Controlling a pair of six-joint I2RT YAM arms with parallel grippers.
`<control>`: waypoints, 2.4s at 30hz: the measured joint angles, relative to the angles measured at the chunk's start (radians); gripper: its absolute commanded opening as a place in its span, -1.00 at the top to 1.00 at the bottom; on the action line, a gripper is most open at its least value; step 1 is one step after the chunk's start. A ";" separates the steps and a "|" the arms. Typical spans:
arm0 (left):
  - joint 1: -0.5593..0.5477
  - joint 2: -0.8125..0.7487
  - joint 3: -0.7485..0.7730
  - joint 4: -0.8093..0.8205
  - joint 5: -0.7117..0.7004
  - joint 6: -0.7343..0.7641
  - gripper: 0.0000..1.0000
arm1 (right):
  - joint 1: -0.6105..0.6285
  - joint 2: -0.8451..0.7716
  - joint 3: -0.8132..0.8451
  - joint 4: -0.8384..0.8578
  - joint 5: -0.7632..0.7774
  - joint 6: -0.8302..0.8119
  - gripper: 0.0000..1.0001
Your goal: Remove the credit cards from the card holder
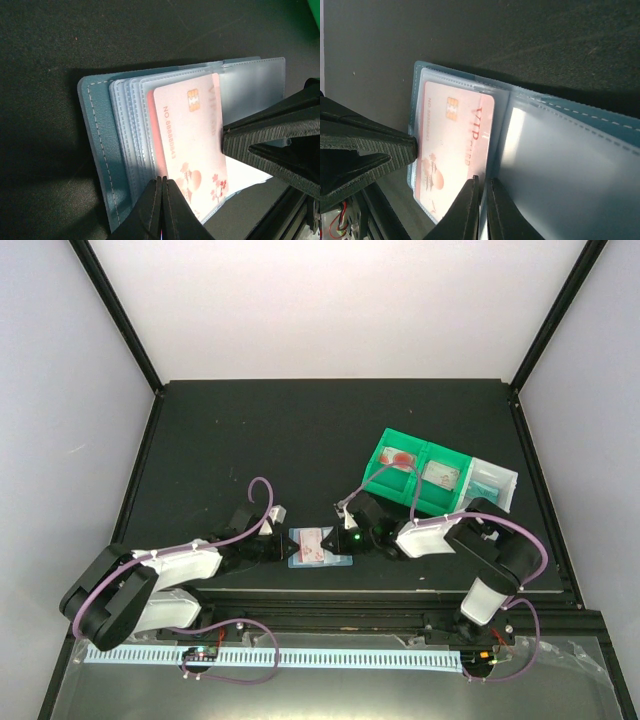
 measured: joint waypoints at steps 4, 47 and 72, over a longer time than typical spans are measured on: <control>0.000 0.000 0.000 0.000 -0.005 0.000 0.97 | -0.006 -0.008 -0.011 0.011 -0.003 0.004 0.66; 0.000 0.010 0.002 -0.001 -0.027 0.000 0.79 | -0.126 -0.124 -0.076 0.005 -0.049 -0.029 0.98; 0.000 -0.314 0.103 -0.161 0.174 0.087 -0.67 | -0.226 -0.509 0.001 -0.488 -0.329 -0.475 0.98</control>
